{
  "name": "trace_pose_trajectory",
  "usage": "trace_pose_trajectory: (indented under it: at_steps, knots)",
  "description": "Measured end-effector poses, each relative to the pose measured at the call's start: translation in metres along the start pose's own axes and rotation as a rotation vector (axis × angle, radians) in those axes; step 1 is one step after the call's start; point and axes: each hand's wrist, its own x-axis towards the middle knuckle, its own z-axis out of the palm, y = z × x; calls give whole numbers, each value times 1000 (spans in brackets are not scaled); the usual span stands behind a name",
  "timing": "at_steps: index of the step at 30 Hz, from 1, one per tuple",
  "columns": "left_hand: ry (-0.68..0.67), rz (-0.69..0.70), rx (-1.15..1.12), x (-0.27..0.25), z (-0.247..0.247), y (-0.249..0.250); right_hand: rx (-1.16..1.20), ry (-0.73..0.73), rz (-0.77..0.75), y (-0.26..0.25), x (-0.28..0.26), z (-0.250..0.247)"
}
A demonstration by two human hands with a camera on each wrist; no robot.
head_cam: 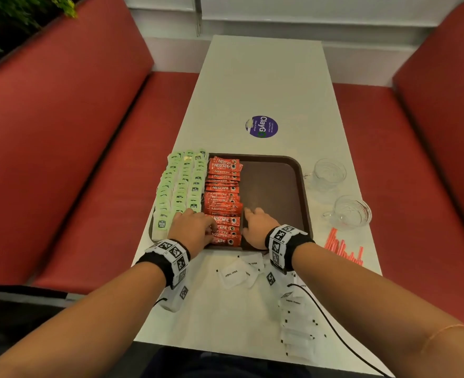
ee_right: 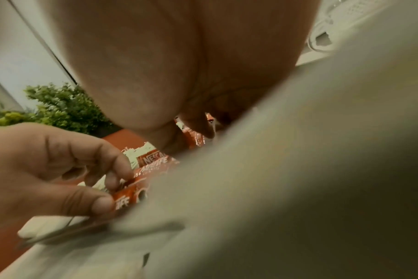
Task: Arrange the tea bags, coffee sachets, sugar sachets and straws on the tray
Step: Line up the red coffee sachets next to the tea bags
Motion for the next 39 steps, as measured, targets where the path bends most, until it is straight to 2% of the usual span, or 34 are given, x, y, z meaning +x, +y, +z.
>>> trace_pose_trajectory:
  at_steps: [14,29,31,34,39]
  knots:
    - [-28,92,32,14,1,-14,21,-32,55,-12,11,-1]
    - [47,207,3,5,-8,-7,57,69,24,-11,-7,27]
    - [24,269,-11,-1,-10,1,86,81,5,-11,-13,27]
    - [-91,355,-31,-15,-12,15,178,89,-16,-7,-23,21]
    - [-210,415,132,-35,3,34,136,99,-75,4,-46,17]
